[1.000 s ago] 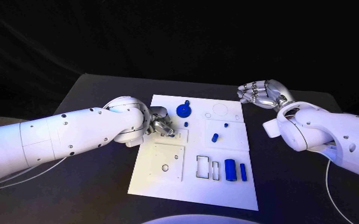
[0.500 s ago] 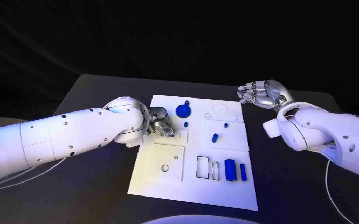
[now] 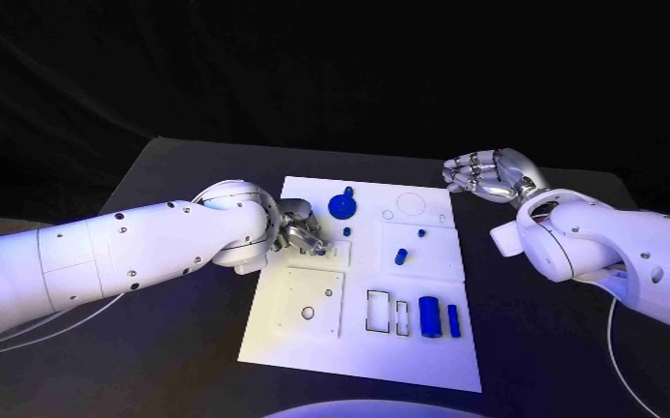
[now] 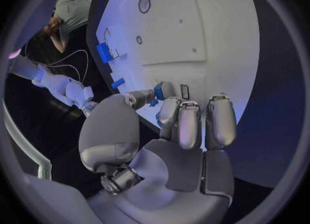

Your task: Assemble the parts on the task board

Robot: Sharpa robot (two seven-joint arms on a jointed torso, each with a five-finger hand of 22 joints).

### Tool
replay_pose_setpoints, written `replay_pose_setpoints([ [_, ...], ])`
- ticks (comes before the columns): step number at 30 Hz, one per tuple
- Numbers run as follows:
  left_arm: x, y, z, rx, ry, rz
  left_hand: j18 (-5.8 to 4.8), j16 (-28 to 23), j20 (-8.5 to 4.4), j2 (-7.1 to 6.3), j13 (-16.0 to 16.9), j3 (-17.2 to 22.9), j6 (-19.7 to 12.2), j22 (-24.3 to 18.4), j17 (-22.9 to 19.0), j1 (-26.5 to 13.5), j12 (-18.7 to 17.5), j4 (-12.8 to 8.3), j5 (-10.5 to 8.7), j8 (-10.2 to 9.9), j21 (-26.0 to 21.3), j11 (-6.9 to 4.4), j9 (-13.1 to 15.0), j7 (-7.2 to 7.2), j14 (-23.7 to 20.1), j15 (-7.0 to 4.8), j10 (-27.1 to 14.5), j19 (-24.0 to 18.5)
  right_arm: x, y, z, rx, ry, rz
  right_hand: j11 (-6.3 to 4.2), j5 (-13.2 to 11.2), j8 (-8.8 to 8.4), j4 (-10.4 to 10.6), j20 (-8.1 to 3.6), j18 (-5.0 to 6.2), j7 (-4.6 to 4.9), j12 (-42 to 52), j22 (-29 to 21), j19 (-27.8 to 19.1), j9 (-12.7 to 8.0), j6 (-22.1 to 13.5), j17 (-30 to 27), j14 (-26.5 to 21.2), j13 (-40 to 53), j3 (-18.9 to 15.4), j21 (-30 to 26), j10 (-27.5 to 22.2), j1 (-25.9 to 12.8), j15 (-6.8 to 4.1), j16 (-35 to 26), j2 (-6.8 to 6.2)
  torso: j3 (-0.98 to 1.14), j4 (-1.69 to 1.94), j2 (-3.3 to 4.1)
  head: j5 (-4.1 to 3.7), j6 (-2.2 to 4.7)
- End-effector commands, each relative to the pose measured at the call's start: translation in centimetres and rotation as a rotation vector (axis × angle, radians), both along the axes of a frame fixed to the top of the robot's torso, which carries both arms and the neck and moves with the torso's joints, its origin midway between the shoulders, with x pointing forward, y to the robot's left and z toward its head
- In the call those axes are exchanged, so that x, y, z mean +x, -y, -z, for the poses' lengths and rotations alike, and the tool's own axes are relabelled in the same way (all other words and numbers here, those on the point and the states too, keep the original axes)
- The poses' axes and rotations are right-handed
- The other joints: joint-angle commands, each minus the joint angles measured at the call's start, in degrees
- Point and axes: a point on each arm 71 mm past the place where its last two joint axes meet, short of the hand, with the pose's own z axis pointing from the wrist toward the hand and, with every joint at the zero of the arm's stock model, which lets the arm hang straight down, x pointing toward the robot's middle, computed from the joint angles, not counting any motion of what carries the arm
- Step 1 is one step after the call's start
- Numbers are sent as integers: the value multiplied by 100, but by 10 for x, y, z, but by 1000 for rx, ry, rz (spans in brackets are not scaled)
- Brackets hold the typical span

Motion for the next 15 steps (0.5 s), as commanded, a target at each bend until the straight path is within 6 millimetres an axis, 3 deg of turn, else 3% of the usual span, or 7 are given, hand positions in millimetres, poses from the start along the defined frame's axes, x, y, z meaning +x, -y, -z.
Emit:
replay_pose_setpoints([
  [1, -1, 2, 1, -5, -13, 13, -92, 32, -9, -23, 5, -29, 21, 5, 539, 40, 38, -3, 2, 18, -29, -34, -5, 5, 363, -37, 23, 28, 0, -2, 0, -1, -3, -19, 43, 32, -21, 18, 2, 60, 337, 39, -5, -19, -8, 44, -9, 16, -5, -3, -19, -10, -70, 17, -15, 1, 0, 1, 0, 2, -1],
  [15, -2, 3, -1, -13, -8, 14, -94, 31, -11, -41, 12, -202, 30, 18, 537, 84, 45, 77, 3, 28, -26, -38, -39, 1, 363, -42, 29, 38, -1, -1, 0, -2, -3, -20, 42, 29, -19, 32, 4, 61, 337, 47, -23, -27, -11, 48, -15, 21, -6, -26, -17, -8, -101, 18, -27, -13, -2, -4, 3, -4, -2],
])
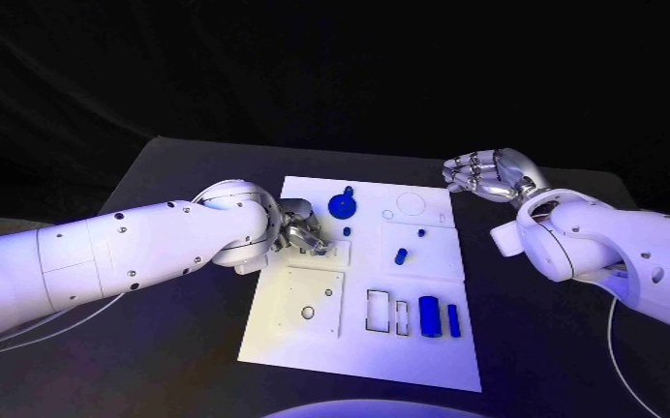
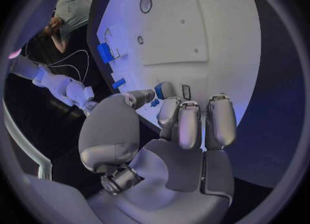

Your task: Assemble the parts on the task board

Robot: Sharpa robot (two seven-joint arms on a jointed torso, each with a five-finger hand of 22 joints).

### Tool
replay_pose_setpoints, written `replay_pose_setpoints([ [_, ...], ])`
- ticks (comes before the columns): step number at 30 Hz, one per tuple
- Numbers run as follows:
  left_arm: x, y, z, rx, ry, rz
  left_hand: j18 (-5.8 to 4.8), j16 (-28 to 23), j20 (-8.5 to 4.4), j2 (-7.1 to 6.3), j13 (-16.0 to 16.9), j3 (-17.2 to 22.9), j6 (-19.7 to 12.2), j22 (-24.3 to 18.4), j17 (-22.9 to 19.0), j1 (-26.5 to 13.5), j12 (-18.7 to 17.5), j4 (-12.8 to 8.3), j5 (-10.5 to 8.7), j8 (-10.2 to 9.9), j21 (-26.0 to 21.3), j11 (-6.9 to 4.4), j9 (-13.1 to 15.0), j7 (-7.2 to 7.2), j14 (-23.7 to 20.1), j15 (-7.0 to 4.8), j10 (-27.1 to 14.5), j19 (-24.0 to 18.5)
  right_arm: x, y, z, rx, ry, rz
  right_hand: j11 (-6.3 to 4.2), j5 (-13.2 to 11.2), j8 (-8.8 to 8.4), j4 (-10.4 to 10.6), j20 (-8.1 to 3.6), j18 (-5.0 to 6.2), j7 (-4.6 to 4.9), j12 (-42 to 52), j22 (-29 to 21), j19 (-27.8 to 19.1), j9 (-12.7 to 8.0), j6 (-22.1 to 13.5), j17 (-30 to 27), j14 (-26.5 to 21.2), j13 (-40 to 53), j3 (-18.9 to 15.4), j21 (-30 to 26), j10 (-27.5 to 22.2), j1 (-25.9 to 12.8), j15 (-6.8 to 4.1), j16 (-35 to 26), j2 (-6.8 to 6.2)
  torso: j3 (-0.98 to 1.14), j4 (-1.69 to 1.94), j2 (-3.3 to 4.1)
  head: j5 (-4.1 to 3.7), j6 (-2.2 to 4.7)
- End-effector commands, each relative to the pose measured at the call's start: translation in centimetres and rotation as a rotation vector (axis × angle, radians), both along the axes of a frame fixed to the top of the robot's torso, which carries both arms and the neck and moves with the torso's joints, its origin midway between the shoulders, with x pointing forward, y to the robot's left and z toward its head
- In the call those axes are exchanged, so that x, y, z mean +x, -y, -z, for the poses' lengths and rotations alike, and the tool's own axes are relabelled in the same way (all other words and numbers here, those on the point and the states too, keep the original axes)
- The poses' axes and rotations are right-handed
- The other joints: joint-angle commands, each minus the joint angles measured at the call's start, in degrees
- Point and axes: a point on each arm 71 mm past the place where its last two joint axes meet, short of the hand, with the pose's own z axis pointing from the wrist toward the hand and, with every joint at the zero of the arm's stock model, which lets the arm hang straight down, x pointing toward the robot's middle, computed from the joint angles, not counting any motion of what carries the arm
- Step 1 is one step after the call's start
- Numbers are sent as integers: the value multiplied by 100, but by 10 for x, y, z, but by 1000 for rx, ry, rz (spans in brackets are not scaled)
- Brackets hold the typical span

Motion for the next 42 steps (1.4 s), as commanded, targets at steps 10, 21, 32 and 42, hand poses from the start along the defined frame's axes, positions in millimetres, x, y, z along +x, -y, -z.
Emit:
replay_pose_setpoints([
  [10, -2, 0, -1, -18, -10, 3, -93, 32, -16, 49, 5, -487, 49, 1, 539, 26, 17, 37, 34, 33, -31, -14, -83, 3, 363, -40, 9, 39, -1, -2, 0, -2, -1, -19, 42, 27, -18, 12, 4, 61, 336, 25, -13, -28, -7, 48, -11, 23, -6, -15, -16, -8, -55, 17, -26, -21, 5, 3, -4, -12, 1],
  [21, -2, -3, -1, -16, -12, -2, -94, 31, -17, 89, 4, -538, 51, 8, 539, 44, 17, 33, 44, 35, -30, -15, -95, 0, 363, -41, 9, 43, -1, -1, 0, -2, -1, -19, 42, 26, -17, 13, 4, 62, 336, 27, -16, -29, -7, 49, -12, 25, -7, -19, -15, -7, -58, 17, -28, -24, 1, 4, 1, -15, 8],
  [32, -1, -3, -1, -30, -14, -14, -94, 31, -19, 208, 4, -1016, 62, 10, 540, 19, 20, 49, 48, 47, -35, -11, -163, 6, 363, -38, 11, 44, -1, -1, 0, -2, 0, -18, 42, 26, -17, 15, 4, 62, 336, 28, -19, -30, -8, 50, -13, 26, -7, -22, -15, -7, -63, 17, -30, -25, -3, 3, 0, -19, 2],
  [42, -1, -4, -2, -55, -22, -35, -93, 32, -24, 271, 4, -1593, 61, 11, 541, -100, 23, 56, 12, 82, -42, -9, -217, 7, 363, -39, 13, 43, -1, -1, 0, -2, 0, -19, 42, 26, -17, 15, 4, 62, 336, 28, -19, -30, -8, 50, -13, 26, -7, -22, -15, -7, -63, 17, -30, -25, 0, 2, -3, -24, 9],
])
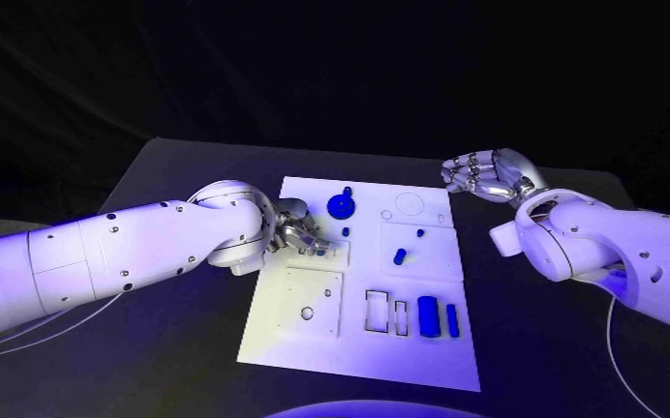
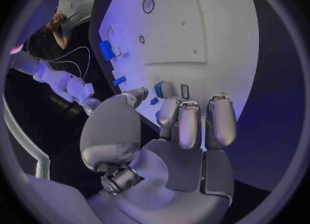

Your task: Assemble the parts on the task board

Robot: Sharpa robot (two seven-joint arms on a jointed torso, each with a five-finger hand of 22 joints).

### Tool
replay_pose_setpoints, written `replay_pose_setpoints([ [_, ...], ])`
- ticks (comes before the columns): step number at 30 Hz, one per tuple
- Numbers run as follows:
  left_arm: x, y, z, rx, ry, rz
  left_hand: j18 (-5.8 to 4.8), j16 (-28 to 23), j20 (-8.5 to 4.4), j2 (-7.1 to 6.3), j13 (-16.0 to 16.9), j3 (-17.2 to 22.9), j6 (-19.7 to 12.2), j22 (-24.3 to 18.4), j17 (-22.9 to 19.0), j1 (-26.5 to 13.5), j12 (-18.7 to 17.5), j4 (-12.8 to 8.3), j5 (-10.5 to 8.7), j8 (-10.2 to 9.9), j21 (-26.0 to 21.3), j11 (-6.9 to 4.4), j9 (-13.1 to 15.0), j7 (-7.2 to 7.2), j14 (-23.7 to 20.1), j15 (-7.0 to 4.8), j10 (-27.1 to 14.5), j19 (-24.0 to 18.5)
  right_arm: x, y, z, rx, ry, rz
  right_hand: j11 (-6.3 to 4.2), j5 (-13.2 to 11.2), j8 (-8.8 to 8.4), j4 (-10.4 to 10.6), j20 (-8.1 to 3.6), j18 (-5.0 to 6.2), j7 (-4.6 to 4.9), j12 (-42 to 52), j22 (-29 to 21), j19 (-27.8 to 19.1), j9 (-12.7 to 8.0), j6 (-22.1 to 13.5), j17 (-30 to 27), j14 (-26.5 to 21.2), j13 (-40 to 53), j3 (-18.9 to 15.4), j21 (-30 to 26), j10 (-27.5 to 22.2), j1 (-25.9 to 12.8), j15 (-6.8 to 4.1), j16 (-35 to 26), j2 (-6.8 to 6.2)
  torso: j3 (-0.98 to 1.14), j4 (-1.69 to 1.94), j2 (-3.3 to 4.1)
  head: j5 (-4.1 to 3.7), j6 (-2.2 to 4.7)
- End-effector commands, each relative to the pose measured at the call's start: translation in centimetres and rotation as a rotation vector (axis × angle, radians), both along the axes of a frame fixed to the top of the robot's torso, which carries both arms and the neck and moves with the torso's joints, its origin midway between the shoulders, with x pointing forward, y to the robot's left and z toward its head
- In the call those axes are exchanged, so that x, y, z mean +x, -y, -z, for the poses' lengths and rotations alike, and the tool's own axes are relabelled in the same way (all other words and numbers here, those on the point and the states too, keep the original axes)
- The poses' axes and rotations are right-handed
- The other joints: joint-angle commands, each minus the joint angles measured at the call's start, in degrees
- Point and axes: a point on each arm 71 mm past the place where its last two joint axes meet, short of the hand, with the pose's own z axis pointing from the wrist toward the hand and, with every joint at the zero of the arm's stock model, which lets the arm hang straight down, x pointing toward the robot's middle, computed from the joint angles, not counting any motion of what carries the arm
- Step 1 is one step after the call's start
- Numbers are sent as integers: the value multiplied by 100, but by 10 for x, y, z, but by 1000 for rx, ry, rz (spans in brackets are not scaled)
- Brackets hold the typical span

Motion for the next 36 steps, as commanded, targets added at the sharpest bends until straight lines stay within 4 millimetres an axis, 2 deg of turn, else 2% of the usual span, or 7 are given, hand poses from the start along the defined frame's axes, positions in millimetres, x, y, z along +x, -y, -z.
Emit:
replay_pose_setpoints([
  [1, 0, 1, -1, -35, -7, -12, -94, 32, -14, 23, 0, -68, 40, 6, 541, -62, 20, 6, -12, 30, -21, -10, -9, -16, 363, -39, 11, 33, 0, -2, 0, -2, 1, -18, 42, 26, -17, 15, 4, 62, 336, 28, -9, -30, -9, 50, -9, 26, -8, -23, -15, -7, -40, 17, -29, -2, 3, -1, -3, 0, 4],
  [13, 13, -14, -34, -84, 2, -56, -33, 19, -20, 50, -499, -256, -221, -282, 525, 263, -316, -6, 29, -135, -165, 66, -127, 79, 352, 11, -296, -171, 0, -2, 0, -2, 3, -17, 42, 26, -17, 15, 4, 62, 336, 28, -9, -30, -9, 50, -9, 26, -8, -23, -15, -7, -40, 17, -29, -2, 6, -6, -5, -40, 46],
  [16, 20, -21, -48, -92, 6, -67, 19, 0, 29, 73, -1296, -297, -371, -545, 500, 444, -878, -5, 40, -285, -309, 153, -232, 177, 339, 82, -762, -360, 0, -2, 0, -2, 3, -16, 42, 26, -17, 15, 4, 62, 336, 28, -9, -30, -9, 50, -9, 26, -8, -23, -15, -7, -40, 17, -29, -2, 2, -7, -4, -44, 62],
  [22, 35, -31, -67, -92, 21, -81, 46, -33, 107, 95, -1957, -309, -587, -681, 453, 651, -1385, -5, 50, -572, -399, 284, -419, 326, 315, 191, -1166, -447, 1, -2, 0, -2, 3, -16, 41, 29, -15, 21, 5, 62, 334, 35, -23, -32, -12, 54, -13, 34, -8, -32, -12, -6, -53, 16, -37, 2, 5, -5, 1, -30, 84],
  [24, 40, -34, -69, -90, 22, -86, 108, -84, 204, 64, -2667, -352, -883, -1006, 383, 785, -1958, -4, 52, -855, -586, 445, -594, 506, 274, 327, -1745, -668, 1, -3, 0, -1, 4, -17, 41, 29, -15, 21, 5, 62, 334, 35, -23, -32, -12, 54, -13, 34, -8, -32, -12, -6, -53, 16, -37, 2, 0, -5, 5, -30, 102],
  [28, 51, -38, -71, -76, 43, -103, 120, -42, 288, 74, -2726, -418, -1048, -1062, 433, 853, -2010, 1, 44, -1013, -635, 544, -719, 613, 289, 415, -1872, -685, 1, -4, 0, -1, 3, -19, 41, 29, -15, 21, 5, 62, 334, 35, -23, -32, -12, 54, -13, 34, -8, -32, -12, -6, -53, 16, -37, 2, -2, 5, -1, -28, 101],
  [36, 69, -40, -67, 39, 84, -89, 126, -33, 306, 180, -2772, -549, -801, -1066, 432, 653, -1976, 9, 22, -876, -651, 508, -733, 556, 295, 397, -1859, -657, 2, -5, 2, 0, -3, -23, 40, 35, -12, 21, 5, 63, 332, 38, -29, -32, -13, 57, -15, 40, -8, -32, -10, -4, -53, 15, -39, 7, -8, -2, 10, -15, 126],
])
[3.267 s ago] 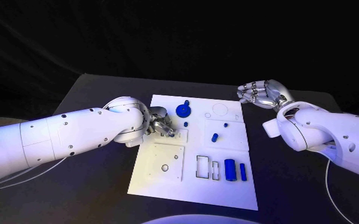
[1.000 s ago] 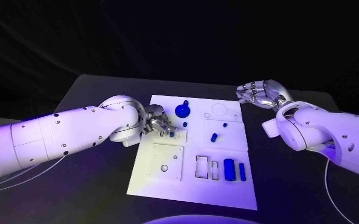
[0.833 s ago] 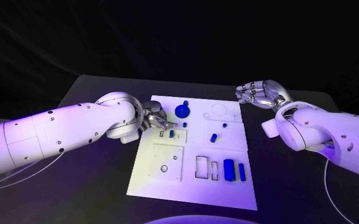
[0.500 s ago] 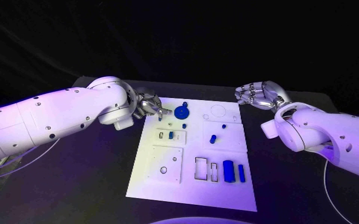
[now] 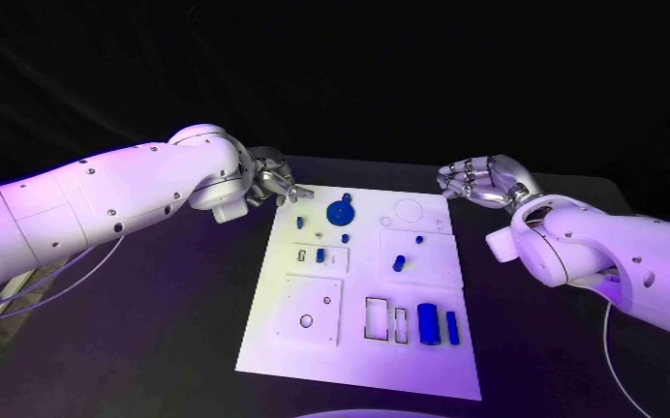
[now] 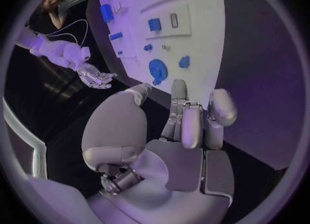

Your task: Assemble the parts on the task board

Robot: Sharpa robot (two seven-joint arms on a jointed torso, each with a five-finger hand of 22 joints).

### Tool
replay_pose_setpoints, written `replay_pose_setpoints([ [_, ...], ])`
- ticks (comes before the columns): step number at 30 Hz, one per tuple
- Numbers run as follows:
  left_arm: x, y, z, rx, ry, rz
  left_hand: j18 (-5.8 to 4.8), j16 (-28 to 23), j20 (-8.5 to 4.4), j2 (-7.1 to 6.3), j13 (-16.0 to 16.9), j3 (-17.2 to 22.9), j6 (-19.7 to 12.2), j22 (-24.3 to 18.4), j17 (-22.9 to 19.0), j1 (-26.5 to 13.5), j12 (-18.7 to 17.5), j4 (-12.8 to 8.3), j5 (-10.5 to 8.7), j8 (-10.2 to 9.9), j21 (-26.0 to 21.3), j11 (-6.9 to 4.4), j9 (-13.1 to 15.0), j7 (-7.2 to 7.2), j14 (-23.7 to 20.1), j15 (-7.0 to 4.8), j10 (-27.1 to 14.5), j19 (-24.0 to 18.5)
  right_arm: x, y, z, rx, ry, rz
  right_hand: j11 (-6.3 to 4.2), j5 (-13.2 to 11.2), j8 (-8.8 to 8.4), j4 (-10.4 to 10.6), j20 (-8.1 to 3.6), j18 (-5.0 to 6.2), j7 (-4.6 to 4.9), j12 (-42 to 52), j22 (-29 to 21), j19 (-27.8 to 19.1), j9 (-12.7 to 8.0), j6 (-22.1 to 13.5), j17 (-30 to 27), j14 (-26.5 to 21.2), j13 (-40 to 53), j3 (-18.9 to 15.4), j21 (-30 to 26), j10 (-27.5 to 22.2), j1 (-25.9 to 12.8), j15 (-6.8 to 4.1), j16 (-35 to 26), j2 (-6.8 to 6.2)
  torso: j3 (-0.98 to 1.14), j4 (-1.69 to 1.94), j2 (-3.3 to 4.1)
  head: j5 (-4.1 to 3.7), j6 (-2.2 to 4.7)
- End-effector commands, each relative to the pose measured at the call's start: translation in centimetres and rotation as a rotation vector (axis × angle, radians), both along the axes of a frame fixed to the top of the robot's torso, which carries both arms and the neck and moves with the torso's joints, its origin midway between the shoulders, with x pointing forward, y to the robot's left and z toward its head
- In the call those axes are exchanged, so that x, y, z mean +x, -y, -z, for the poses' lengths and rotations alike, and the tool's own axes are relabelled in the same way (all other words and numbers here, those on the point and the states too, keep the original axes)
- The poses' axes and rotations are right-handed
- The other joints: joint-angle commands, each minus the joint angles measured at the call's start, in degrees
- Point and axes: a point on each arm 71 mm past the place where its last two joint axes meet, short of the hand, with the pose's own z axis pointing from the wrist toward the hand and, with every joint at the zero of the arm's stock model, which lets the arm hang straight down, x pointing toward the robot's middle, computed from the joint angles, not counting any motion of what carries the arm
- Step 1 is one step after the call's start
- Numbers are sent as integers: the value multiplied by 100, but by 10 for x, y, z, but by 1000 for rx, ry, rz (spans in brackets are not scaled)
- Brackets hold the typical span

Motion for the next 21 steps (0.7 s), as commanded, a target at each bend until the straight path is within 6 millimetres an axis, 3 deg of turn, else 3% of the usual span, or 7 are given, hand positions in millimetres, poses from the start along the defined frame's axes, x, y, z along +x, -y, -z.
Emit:
replay_pose_setpoints([
  [1, 4, 2, 4, 82, -8, 59, 37, -17, -4, 19, -16, -77, 60, -26, 423, -81, 18, -4, -8, 61, -34, -48, -9, -23, 271, 23, -20, -2, 0, -2, 1, 0, -4, -20, 40, 35, -12, 5, 5, 63, 349, 38, -5, -32, -6, 41, -7, 40, -8, -16, -11, -4, -53, 15, -39, 7, -3, -5, 5, 7, -1],
  [7, 8, 7, 15, 147, -58, 95, 82, -90, -6, 69, -44, -152, 79, -255, 316, -187, -1, -3, -32, 109, -161, -50, -9, -30, 224, 22, -88, -166, -1, -1, 2, -1, -7, -19, 39, 41, -12, 6, 5, 63, 348, 40, -9, -33, -7, 41, -8, 42, -9, -15, -11, -4, -54, 15, -41, 12, -4, 6, 5, -20, -20],
  [11, 11, 7, 19, 176, -67, 99, 77, -84, -5, 78, -46, -153, 78, -232, 324, -188, -2, -5, -29, 111, -152, -50, -9, -30, 225, 23, -94, -152, -1, 0, 2, -1, -8, -18, 39, 41, -12, 6, 5, 63, 348, 40, -9, -33, -7, 41, -8, 42, -9, -15, -11, -4, -54, 15, -41, 12, 2, -20, 7, 0, -31],
  [18, 17, 5, 23, 199, -78, 90, 64, -88, -3, 100, -48, -151, 89, -174, 315, -181, 5, -8, -19, 127, -126, -54, -7, -34, 221, 22, -95, -115, -1, 0, 2, 1, -7, -18, 39, 49, -13, 6, 7, 59, 349, 40, -17, -46, -9, 39, -11, 42, -10, -13, -16, -7, -53, 16, -46, 20, 13, -9, 3, 15, -50],
  [21, 17, 6, 25, 203, -86, 92, 58, -89, -2, 104, -48, -155, 108, -144, 312, -161, 15, -11, -13, 150, -113, -59, -1, -43, 217, 19, -95, -98, -1, 0, 2, 1, -7, -18, 39, 49, -13, 6, 7, 59, 349, 40, -19, -49, -9, 38, -11, 42, -10, -13, -16, -8, -53, 16, -47, 21, 6, -7, 6, 9, -53],
])
